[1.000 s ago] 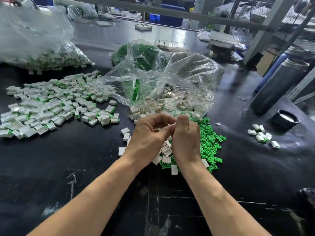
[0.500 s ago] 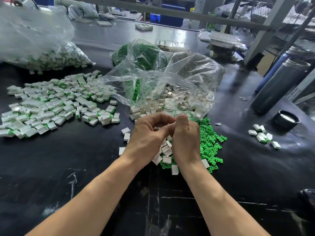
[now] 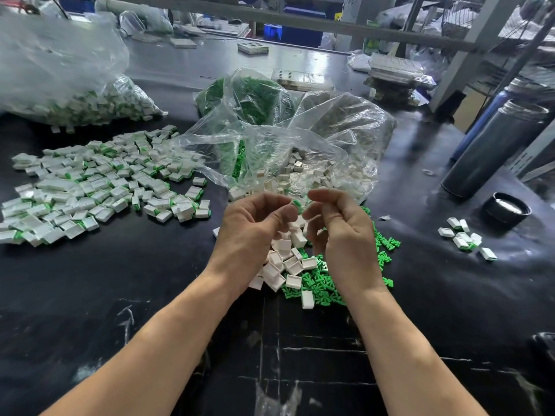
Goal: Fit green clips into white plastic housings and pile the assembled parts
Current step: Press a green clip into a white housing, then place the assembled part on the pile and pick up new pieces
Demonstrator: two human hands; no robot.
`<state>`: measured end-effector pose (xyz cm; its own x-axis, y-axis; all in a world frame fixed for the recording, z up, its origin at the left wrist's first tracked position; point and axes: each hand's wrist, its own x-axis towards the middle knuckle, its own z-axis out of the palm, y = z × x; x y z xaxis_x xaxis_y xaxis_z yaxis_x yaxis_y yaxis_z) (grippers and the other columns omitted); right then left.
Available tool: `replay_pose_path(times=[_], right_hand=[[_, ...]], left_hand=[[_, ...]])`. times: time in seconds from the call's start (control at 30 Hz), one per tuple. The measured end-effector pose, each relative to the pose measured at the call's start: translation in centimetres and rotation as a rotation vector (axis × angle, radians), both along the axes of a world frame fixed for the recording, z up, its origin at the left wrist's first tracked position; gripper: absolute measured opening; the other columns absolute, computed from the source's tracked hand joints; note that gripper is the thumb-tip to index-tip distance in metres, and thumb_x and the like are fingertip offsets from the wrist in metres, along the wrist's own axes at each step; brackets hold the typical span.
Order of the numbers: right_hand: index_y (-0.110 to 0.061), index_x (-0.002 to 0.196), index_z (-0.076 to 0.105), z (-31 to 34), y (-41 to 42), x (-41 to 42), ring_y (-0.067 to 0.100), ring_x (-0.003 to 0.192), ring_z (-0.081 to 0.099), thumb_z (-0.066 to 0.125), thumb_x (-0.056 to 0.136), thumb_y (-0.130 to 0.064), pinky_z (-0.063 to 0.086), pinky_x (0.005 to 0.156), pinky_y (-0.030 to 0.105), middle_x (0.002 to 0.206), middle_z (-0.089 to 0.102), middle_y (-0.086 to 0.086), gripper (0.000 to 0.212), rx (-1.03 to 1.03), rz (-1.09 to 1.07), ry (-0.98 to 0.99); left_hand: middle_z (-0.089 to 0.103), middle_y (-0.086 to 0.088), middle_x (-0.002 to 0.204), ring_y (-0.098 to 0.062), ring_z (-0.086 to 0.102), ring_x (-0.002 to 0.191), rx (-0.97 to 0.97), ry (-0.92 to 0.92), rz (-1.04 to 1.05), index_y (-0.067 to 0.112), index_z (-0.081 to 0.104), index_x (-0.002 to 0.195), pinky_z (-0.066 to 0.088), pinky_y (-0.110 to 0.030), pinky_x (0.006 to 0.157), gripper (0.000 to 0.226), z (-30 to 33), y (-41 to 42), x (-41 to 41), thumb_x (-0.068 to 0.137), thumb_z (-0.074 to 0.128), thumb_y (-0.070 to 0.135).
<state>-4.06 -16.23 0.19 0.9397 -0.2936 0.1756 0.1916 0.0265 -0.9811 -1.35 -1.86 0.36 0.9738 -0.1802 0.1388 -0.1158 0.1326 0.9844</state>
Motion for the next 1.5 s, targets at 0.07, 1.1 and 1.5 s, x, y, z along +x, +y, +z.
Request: replay_pose_path(times=[0.07, 1.1, 1.5], right_hand=[[-0.014, 0.107, 0.067, 0.1, -0.2, -0.1, 0.015, 0.062, 0.057, 0.040, 0.094, 0.006, 0.043, 0.045, 0.027, 0.083, 0.072, -0.002, 0.036, 0.031, 0.031, -0.022], [-0.018, 0.108, 0.075, -1.0, -2.8, 0.9, 0.011, 0.070, 0.068, 0.053, 0.108, -0.030, 0.052, 0.053, 0.025, 0.090, 0.080, 0.001, 0.024, -0.083, -0.087, 0.135], [-0.034, 0.099, 0.078, -0.5, -3.3, 0.3, 0.010, 0.095, 0.061, 0.072, 0.094, -0.036, 0.047, 0.085, 0.030, 0.102, 0.070, -0.014, 0.007, -0.838, -0.243, 0.360]], left_hand=[[0.076, -0.004, 0.082, -0.015, 0.062, 0.071, -0.011, 0.011, -0.004, 0.012, 0.074, 0.095, 0.053, -0.025, 0.068, 0.005, 0.1, 0.0, 0.0, 0.091, 0.074, 0.013], [0.069, 0.010, 0.087, -0.003, 0.065, 0.072, 0.585, -0.158, 0.396, 0.024, 0.072, 0.099, 0.047, -0.012, 0.058, 0.006, -0.8, 4.7, 3.2, 0.095, 0.072, 0.019], [0.068, -0.011, 0.118, -0.037, 0.056, 0.118, 1.091, -0.151, 0.687, 0.024, 0.078, 0.111, 0.041, -0.053, 0.102, 0.017, -0.6, 7.6, 4.5, 0.094, 0.072, 0.023]])
